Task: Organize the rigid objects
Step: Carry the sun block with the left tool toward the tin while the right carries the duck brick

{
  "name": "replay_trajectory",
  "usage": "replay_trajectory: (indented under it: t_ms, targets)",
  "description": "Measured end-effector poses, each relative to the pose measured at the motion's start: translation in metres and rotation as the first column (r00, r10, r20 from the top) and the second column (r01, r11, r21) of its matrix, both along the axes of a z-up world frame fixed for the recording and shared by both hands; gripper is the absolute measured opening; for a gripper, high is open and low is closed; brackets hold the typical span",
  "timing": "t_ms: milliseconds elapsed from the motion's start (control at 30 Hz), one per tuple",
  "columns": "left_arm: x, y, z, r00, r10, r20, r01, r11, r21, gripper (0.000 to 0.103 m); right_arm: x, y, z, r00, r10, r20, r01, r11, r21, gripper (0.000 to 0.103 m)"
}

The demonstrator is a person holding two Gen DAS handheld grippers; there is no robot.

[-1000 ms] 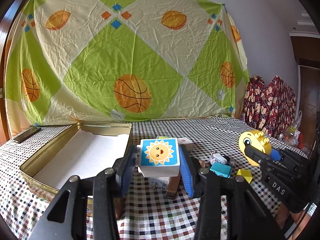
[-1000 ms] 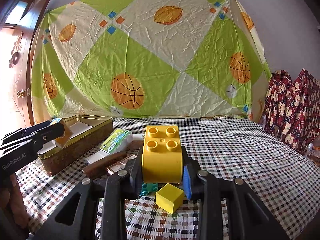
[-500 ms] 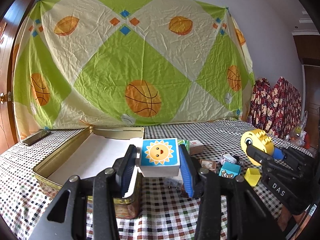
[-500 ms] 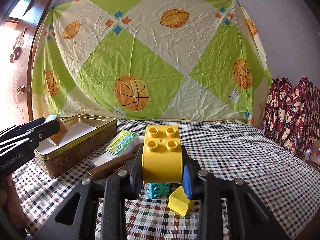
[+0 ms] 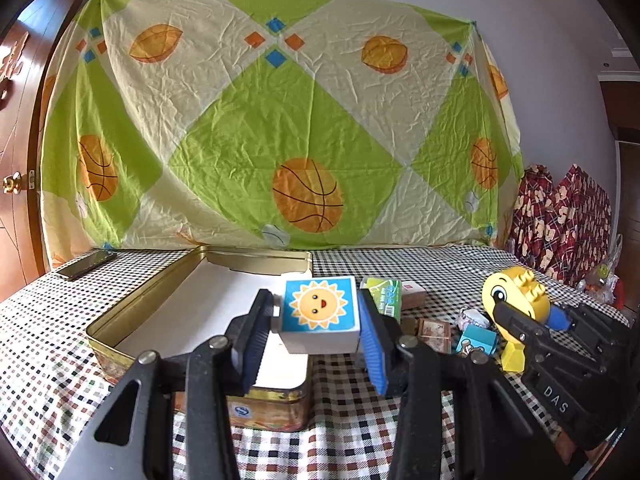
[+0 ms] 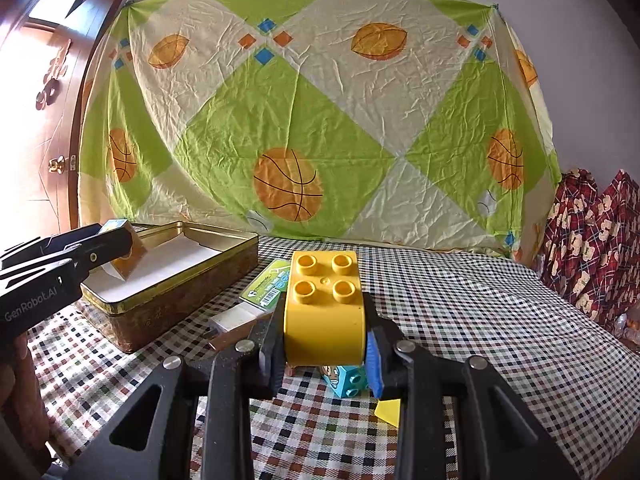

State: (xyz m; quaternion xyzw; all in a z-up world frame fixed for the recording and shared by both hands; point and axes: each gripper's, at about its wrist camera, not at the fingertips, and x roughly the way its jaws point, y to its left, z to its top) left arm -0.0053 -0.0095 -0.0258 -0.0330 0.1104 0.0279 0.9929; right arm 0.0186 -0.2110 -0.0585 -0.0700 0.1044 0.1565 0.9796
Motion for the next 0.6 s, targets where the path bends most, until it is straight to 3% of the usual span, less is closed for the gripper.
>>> replay_trajectory:
  t_ms: [600]
  targets:
    - [-0.002, 0.028, -0.003, 0.999, 0.054, -0.010, -0.054, 0.998, -0.033, 0.042, -0.004, 0.031, 0.000, 0.997, 0.078, -0.012, -0.078, 0.997, -0.007, 0.034]
